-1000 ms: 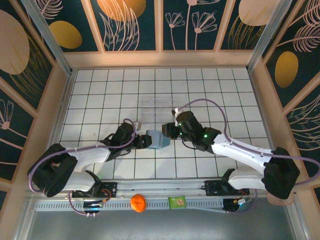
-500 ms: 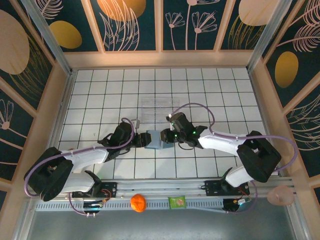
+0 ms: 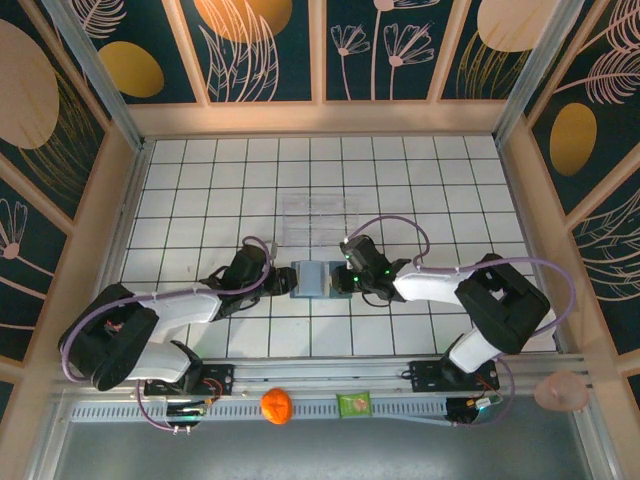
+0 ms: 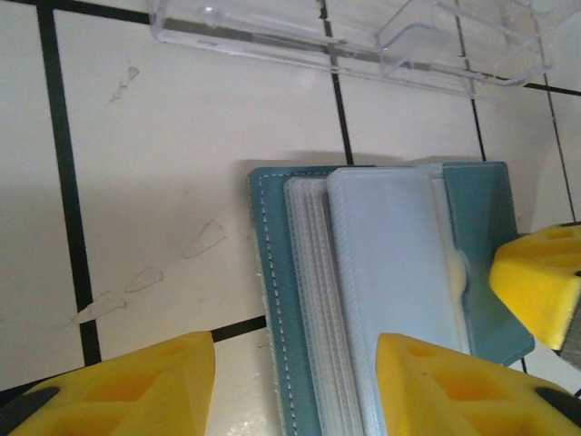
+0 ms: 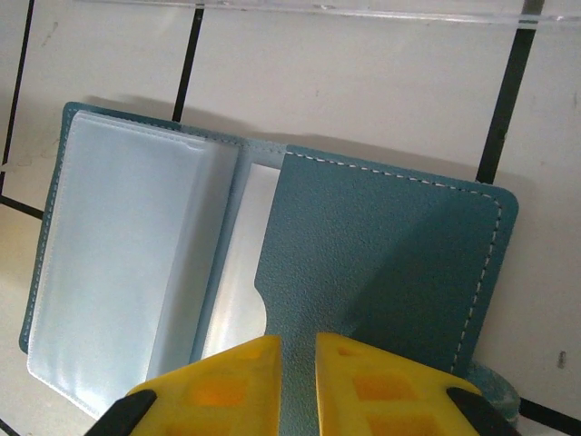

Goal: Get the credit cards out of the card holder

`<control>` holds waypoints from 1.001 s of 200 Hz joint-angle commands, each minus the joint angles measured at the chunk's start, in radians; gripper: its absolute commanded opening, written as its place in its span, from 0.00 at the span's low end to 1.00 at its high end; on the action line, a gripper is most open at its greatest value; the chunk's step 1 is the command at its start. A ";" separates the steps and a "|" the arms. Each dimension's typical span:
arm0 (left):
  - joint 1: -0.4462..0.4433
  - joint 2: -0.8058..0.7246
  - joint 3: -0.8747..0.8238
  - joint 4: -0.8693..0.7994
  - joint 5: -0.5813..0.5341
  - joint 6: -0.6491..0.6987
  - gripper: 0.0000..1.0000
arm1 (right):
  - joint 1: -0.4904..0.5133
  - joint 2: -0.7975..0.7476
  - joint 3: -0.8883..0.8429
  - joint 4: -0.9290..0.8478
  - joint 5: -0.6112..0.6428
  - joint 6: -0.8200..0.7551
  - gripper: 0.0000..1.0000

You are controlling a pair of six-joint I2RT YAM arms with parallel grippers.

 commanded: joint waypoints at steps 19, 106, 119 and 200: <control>0.032 0.055 -0.001 0.087 0.044 -0.002 0.50 | -0.017 0.020 -0.046 0.014 0.020 -0.014 0.18; 0.031 0.120 0.019 0.112 0.113 -0.035 0.45 | -0.019 0.017 -0.041 0.025 0.009 -0.014 0.17; 0.032 0.102 0.016 0.061 0.050 -0.042 0.50 | -0.019 0.013 -0.041 0.024 0.009 -0.014 0.17; 0.032 0.158 0.002 0.185 0.168 -0.055 0.37 | -0.020 0.008 -0.042 0.024 0.007 -0.014 0.17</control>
